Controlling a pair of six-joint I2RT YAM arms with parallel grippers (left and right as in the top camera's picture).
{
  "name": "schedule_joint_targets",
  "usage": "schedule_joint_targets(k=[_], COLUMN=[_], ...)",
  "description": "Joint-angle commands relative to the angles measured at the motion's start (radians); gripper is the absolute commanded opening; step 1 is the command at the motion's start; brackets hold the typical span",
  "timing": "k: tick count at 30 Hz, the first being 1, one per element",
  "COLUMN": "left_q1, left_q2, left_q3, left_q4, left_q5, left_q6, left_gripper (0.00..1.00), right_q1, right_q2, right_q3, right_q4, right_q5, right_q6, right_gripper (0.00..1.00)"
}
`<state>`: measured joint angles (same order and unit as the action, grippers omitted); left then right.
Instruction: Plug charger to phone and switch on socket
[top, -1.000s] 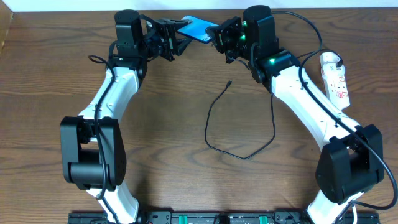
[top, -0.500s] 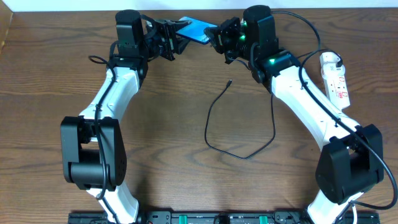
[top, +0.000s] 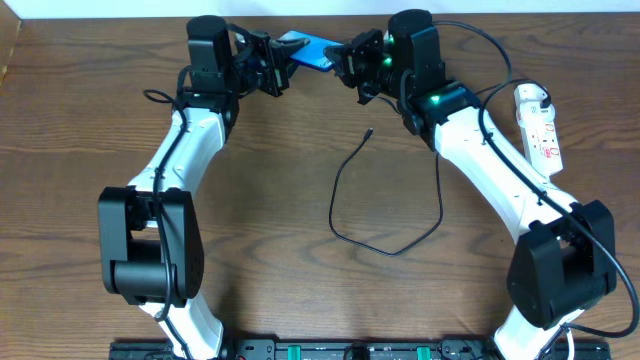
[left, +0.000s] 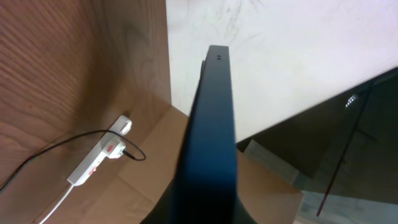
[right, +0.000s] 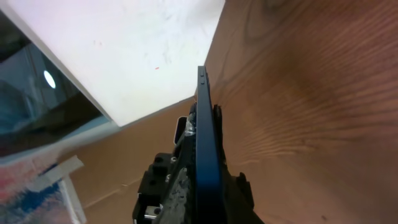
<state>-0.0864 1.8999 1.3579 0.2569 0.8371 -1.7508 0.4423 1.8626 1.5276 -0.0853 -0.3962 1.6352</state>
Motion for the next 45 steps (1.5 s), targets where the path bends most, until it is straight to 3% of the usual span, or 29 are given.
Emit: schedule_joint_targets(k=[1, 9, 13, 18, 21, 26, 34, 38, 45], left_q1=[-0.003, -0.003, -0.002, 0.003, 0.011, 0.029, 0.084, 0.124, 0.176], left_q2=[-0.024, -0.024, -0.024, -0.024, -0.024, -0.024, -0.024, -0.024, -0.024], left_q3=[0.021, 0.021, 0.021, 0.021, 0.021, 0.021, 0.021, 0.021, 0.021], left_q4=[-0.004, -0.005, -0.01, -0.035, -0.043, -0.081, -0.166, -0.28, -0.414], left_q5=[0.003, 0.002, -0.005, -0.019, -0.016, -0.004, 0.139, 0.238, 0.383], left_q6=[-0.054, -0.053, 0.019, 0.164, 0.24, 0.358, 0.652, 0.749, 0.859], left_gripper=[0.07, 0.07, 0.08, 0.08, 0.08, 0.08, 0.07, 0.07, 0.07], right_q1=[0.01, 0.01, 0.009, -0.003, -0.019, -0.06, -0.156, -0.187, -0.155], right_q2=[-0.027, -0.027, -0.027, -0.027, -0.027, -0.027, -0.027, -0.027, -0.017], right_q3=[0.003, 0.002, 0.002, 0.002, 0.002, 0.002, 0.003, 0.002, -0.001], right_q4=[-0.013, -0.021, -0.04, -0.126, -0.163, -0.175, -0.33, -0.396, -0.512], right_q5=[-0.029, -0.029, -0.029, -0.012, -0.001, 0.0, 0.001, 0.01, 0.077], right_q6=[-0.058, -0.058, -0.073, -0.083, -0.124, -0.288, -0.693, -0.911, -1.081], right_gripper=[0.01, 0.08, 0.15, 0.37, 0.42, 0.53, 0.85, 0.77, 0.7])
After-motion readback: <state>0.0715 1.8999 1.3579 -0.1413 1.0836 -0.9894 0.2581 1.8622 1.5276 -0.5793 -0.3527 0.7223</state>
